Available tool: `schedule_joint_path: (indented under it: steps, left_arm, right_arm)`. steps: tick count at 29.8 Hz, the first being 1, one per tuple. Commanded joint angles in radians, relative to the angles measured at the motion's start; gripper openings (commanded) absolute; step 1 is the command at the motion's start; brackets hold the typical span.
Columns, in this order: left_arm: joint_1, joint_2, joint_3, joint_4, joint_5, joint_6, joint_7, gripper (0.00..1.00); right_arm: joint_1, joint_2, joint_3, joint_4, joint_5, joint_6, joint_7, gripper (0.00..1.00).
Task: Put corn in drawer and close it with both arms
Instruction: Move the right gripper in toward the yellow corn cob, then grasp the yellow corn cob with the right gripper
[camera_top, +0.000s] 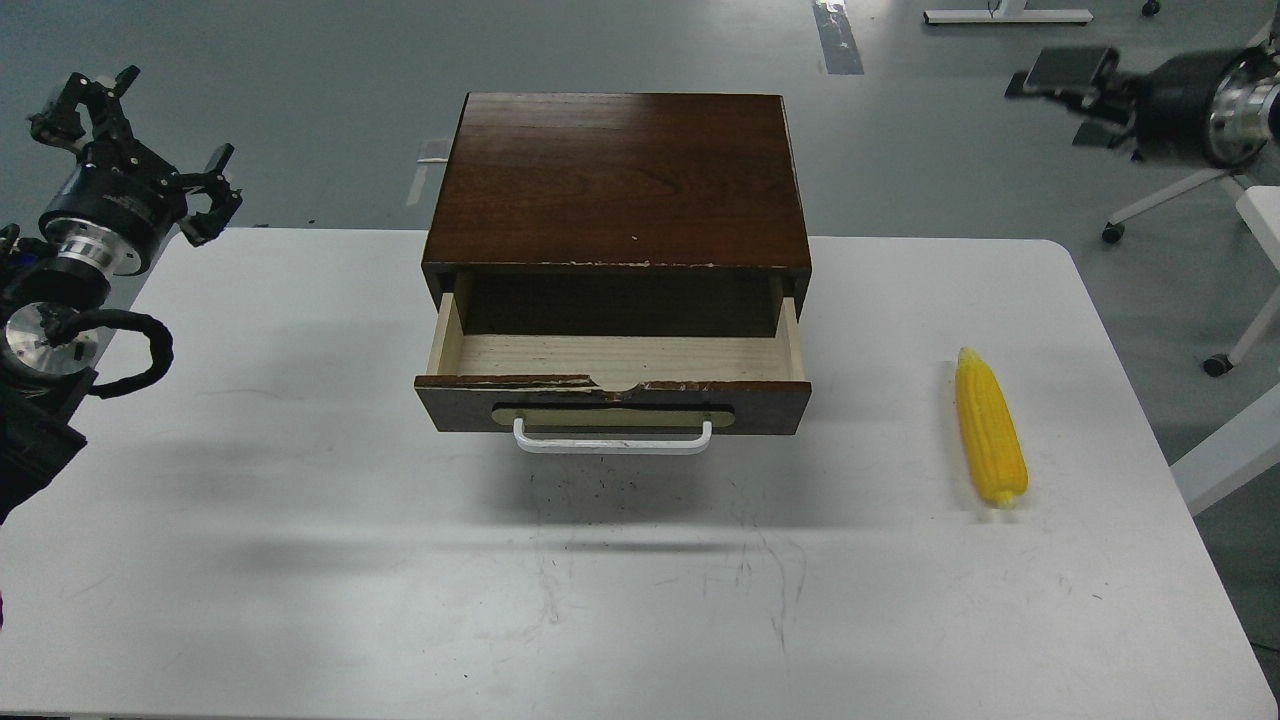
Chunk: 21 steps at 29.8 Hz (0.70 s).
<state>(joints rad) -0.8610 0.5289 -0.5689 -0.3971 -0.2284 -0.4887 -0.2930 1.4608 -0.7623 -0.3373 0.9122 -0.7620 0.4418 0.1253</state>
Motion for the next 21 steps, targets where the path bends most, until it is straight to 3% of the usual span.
schedule_joint_path:
  steps: [1, 10, 15, 21]
  left_arm:
    - [0.002, 0.002, 0.007, 0.0, 0.001, 0.0, -0.008, 0.98]
    - [0.01, 0.002, 0.007, 0.0, 0.001, 0.0, -0.009, 0.98]
    - [0.014, 0.002, 0.009, 0.001, 0.003, 0.0, -0.008, 0.98]
    - [0.017, 0.005, 0.009, 0.001, 0.009, 0.0, 0.003, 0.98]
  right_arm:
    - [-0.033, -0.025, -0.086, 0.103, -0.008, -0.046, -0.036, 1.0]
    - [-0.206, -0.005, -0.097, 0.1, -0.016, -0.115, -0.044, 1.0]
    - [-0.254, 0.067, -0.098, 0.07, -0.026, -0.164, -0.044, 1.0]
    - [-0.292, 0.126, -0.1, 0.034, -0.052, -0.173, -0.044, 0.87]
